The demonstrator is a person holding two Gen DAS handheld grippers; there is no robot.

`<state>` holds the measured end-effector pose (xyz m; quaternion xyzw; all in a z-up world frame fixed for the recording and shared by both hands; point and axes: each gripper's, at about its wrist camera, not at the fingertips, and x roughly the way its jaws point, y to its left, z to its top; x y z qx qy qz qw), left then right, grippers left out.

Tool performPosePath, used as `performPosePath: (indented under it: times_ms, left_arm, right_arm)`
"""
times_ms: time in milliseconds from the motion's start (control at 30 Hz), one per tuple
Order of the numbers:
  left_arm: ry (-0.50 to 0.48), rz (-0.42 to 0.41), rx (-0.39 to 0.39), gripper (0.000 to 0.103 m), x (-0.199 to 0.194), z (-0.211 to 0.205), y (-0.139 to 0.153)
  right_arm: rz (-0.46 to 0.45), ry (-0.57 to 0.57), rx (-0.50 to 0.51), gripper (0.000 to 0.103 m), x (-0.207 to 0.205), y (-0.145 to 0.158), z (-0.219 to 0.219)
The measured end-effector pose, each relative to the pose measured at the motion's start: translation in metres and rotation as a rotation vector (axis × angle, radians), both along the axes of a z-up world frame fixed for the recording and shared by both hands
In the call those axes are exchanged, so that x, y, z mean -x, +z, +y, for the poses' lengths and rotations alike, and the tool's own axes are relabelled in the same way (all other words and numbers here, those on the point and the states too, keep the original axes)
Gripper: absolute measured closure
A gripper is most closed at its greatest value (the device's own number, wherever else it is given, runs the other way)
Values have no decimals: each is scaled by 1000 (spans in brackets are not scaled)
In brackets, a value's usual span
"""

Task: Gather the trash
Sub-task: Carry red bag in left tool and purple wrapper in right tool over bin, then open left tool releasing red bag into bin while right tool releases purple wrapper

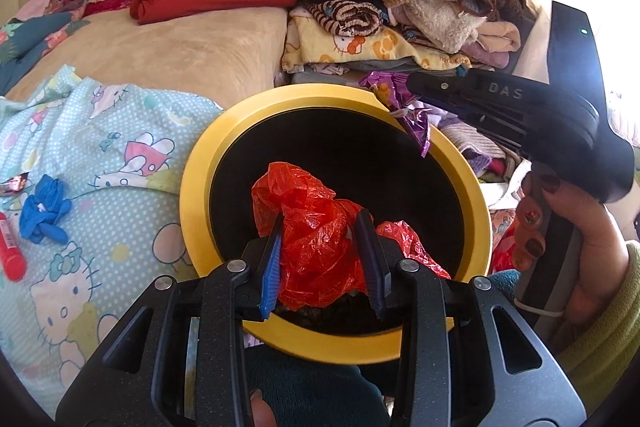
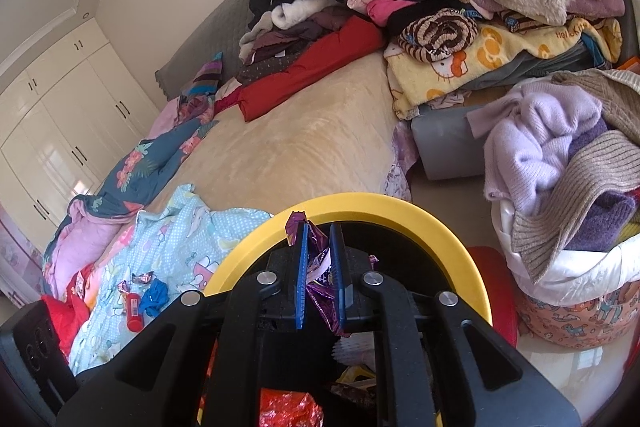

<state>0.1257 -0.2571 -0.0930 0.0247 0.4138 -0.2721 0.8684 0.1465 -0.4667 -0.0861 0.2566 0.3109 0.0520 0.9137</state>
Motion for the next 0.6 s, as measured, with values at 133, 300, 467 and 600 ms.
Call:
performPosePath:
  times_ms: [133, 300, 467, 600]
  left_arm:
    - [24, 12, -2, 73, -5, 3, -2]
    - [86, 4, 34, 25, -4, 17, 2]
    - [178, -22, 72, 11, -2, 42, 11]
    - [239, -61, 58, 11, -1, 60, 18]
  right_arm:
    - [-7, 5, -11, 82, -1, 0, 0]
    - [-7, -13, -14, 52, -1, 0, -1]
    - [-5, -14, -20, 36, -1, 1, 3]
    - [-16, 8, -2, 31, -1, 6, 14]
